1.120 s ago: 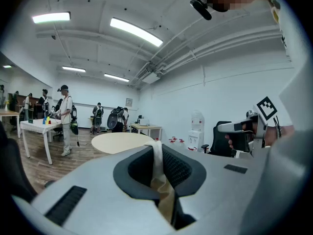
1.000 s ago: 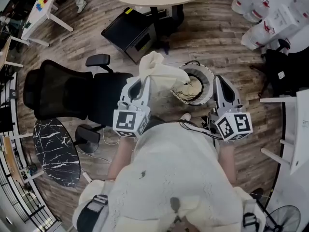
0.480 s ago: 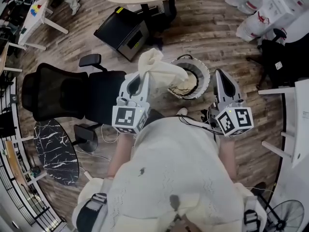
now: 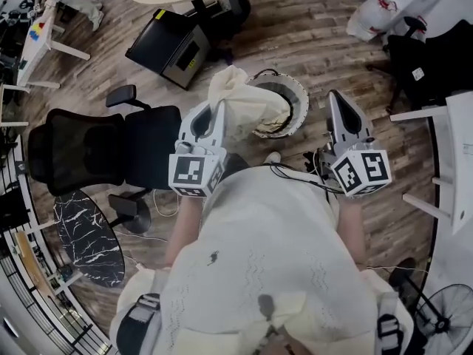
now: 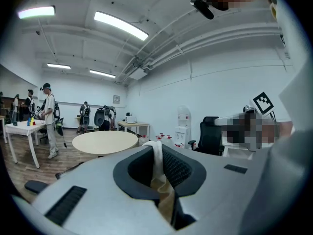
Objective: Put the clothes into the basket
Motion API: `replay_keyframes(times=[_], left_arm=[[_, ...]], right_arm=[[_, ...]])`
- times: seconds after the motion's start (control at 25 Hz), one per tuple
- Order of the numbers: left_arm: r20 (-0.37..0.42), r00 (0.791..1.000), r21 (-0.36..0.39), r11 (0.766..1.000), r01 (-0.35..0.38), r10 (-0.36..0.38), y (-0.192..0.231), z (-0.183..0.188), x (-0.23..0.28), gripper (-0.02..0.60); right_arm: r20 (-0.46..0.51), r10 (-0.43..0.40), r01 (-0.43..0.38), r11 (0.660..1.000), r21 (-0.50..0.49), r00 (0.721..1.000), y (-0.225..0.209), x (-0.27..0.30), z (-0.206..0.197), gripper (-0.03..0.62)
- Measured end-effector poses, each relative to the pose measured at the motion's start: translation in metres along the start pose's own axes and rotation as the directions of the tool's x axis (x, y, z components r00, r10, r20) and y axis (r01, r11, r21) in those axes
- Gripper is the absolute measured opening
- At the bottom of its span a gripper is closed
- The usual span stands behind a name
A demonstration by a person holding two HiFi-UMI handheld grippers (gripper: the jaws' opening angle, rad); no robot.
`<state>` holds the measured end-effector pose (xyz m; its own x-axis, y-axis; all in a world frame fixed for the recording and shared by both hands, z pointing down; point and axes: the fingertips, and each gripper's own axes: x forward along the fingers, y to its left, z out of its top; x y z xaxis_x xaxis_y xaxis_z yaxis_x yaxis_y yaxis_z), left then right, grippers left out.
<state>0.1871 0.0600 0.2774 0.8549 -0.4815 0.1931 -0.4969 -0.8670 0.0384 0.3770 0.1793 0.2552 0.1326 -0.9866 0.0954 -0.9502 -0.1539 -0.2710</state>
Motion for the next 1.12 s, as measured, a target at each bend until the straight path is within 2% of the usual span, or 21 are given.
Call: replay_keyframes(times=[0.2, 0.56, 0.88, 1.12], left_arm=[[-0.002, 0.999, 0.018, 0.999, 0.051, -0.051, -0.026, 0.002, 0.022, 0.043], [-0.026, 0.99, 0.036, 0.989, 0.141, -0.14, -0.056, -0.007, 0.043, 0.043], [-0.046, 0.973, 0.021, 0.973, 0.229, -0.228, -0.079, -0.014, 0.073, 0.043], [-0.057, 0.957, 0.009, 0.959, 0.284, -0.283, -0.077, -0.018, 0.086, 0.043]], right_arm=[[0.003, -0.038, 0.038, 0.999, 0.005, 0.999, -0.028, -0.009, 0.004, 0.009], [0.027, -0.088, 0.088, 0.996, -0.015, 0.996, -0.045, -0.027, 0.009, 0.009], [0.044, -0.164, 0.165, 0.986, -0.02, 0.985, -0.063, -0.049, 0.011, 0.008], [0.035, -0.241, 0.242, 0.97, -0.017, 0.97, -0.072, -0.049, 0.007, 0.008]])
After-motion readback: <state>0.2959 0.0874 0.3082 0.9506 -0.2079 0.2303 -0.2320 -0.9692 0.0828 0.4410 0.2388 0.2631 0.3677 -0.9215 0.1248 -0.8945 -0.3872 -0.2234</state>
